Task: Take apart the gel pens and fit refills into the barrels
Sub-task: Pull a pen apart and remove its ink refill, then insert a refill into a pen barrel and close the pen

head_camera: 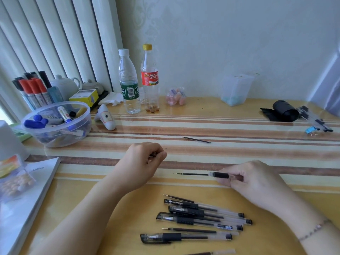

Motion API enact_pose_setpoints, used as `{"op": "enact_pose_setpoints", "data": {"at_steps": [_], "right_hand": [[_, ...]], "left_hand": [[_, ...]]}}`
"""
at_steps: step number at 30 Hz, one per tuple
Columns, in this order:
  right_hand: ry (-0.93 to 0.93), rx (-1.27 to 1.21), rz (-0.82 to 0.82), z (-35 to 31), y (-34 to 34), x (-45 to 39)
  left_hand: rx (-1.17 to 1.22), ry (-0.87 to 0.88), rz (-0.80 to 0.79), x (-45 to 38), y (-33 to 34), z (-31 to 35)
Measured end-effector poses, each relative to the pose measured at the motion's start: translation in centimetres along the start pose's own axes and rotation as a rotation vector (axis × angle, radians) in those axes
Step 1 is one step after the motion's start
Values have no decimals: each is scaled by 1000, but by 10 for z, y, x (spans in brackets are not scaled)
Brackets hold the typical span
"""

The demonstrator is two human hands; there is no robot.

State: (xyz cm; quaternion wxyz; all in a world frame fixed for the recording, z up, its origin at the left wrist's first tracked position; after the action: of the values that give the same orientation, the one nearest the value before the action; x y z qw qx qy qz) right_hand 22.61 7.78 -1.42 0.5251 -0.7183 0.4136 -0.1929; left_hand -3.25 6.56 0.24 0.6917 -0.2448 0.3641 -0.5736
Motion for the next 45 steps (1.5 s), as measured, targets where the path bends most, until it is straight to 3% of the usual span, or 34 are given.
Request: {"op": "enact_pose_setpoints", "data": {"at_steps": [8, 12, 16, 26, 31, 36, 39, 45], "right_hand": [[46, -140, 13, 3, -6, 3], [103, -317, 277, 3, -24, 8], [258, -341, 563, 4, -54, 13], [438, -263, 196, 35, -42, -31], [373, -159, 295, 33, -24, -70], [435, 24, 260, 41, -8, -82], [378, 182, 312, 38, -5, -80], [55, 396, 417, -9, -23, -45]], "left_hand": [[-77, 10, -20, 0, 7, 0], [-62, 17, -16, 2, 7, 1], [-32, 26, 31, 1, 3, 2], [-53, -3, 21, 7, 2, 8], [-87, 31, -2, 11, 6, 15], [-75, 34, 7, 11, 6, 16], [-48, 39, 31, 11, 5, 16], [-7, 191, 303, 13, -7, 31]]}}
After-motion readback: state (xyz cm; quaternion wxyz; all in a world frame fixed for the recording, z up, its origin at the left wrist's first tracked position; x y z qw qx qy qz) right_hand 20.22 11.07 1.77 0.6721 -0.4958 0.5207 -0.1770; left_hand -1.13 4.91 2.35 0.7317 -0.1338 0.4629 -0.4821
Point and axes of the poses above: each hand's wrist, its own x-axis away from the middle knuckle, its own y-axis out of the palm, z = x × y, the point moved 6 cm from there along -x, towards the middle knuckle, and after that the axes turned 14 degrees about -y, right-handed, at the moved point
